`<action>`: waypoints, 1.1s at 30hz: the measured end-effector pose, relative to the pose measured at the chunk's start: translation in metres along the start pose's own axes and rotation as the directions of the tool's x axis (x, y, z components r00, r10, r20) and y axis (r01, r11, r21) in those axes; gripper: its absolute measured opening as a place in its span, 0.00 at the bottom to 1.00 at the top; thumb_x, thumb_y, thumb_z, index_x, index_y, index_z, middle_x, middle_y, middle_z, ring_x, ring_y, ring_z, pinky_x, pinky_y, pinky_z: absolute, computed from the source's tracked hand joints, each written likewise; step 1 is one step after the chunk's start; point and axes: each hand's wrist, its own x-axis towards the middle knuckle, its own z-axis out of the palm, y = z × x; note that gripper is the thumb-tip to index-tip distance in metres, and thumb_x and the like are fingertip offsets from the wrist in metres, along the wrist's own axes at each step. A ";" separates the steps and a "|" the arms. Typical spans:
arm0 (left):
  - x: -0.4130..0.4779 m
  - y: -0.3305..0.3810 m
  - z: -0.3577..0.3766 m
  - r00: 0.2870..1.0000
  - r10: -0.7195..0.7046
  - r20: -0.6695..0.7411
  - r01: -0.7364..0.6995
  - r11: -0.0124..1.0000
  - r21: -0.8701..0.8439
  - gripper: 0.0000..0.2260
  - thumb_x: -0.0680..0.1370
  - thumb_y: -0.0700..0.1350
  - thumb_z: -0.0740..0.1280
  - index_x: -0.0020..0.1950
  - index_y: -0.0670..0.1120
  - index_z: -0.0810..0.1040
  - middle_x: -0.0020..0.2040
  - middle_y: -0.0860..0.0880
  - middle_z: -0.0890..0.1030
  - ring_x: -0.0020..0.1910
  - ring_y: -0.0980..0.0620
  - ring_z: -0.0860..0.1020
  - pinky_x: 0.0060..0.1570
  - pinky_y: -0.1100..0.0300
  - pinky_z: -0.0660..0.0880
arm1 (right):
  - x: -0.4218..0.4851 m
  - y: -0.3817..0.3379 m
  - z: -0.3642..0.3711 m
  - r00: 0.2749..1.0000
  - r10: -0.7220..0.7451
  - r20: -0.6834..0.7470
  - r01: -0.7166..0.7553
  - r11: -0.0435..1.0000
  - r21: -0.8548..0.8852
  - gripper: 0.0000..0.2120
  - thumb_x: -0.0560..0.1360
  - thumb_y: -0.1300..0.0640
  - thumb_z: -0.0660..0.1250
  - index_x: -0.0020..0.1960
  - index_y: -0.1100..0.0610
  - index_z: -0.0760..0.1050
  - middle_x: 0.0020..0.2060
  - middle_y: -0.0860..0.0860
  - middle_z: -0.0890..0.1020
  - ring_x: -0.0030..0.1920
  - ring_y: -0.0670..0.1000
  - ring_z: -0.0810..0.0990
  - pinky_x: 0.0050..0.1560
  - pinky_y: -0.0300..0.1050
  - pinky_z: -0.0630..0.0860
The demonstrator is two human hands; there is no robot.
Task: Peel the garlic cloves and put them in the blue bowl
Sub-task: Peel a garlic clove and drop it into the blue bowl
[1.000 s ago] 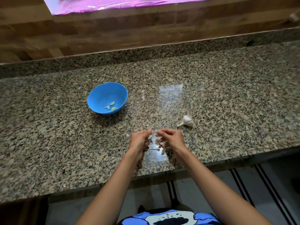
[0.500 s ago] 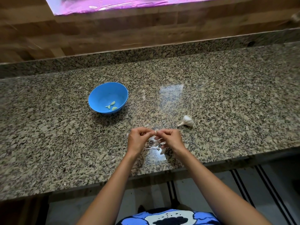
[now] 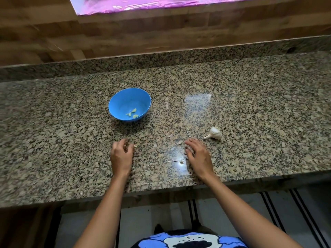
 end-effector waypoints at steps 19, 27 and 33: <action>-0.036 0.075 0.099 0.695 0.390 0.604 -0.597 0.781 0.183 0.39 0.73 0.69 0.35 0.75 0.45 0.34 0.75 0.48 0.35 0.75 0.53 0.36 0.74 0.57 0.37 | -0.018 0.040 -0.012 0.989 0.135 -0.063 -0.122 0.976 0.179 0.37 0.72 0.31 0.42 0.76 0.48 0.48 0.74 0.48 0.60 0.71 0.53 0.64 0.69 0.55 0.63; -0.035 0.076 0.083 0.271 0.564 0.780 -0.837 0.538 -0.097 0.32 0.74 0.68 0.49 0.75 0.56 0.58 0.77 0.52 0.53 0.76 0.52 0.51 0.73 0.55 0.50 | -0.020 0.034 -0.014 0.975 0.168 -0.145 -0.144 0.976 0.164 0.42 0.69 0.26 0.37 0.75 0.49 0.54 0.70 0.52 0.67 0.63 0.54 0.73 0.57 0.47 0.69; -0.039 0.045 0.045 0.142 0.550 0.823 -0.901 0.416 -0.123 0.23 0.82 0.55 0.52 0.77 0.54 0.54 0.77 0.51 0.50 0.76 0.53 0.46 0.69 0.64 0.37 | -0.019 0.025 -0.012 0.961 0.217 -0.171 -0.179 0.960 0.216 0.26 0.78 0.42 0.48 0.71 0.53 0.65 0.66 0.51 0.73 0.64 0.53 0.71 0.62 0.49 0.69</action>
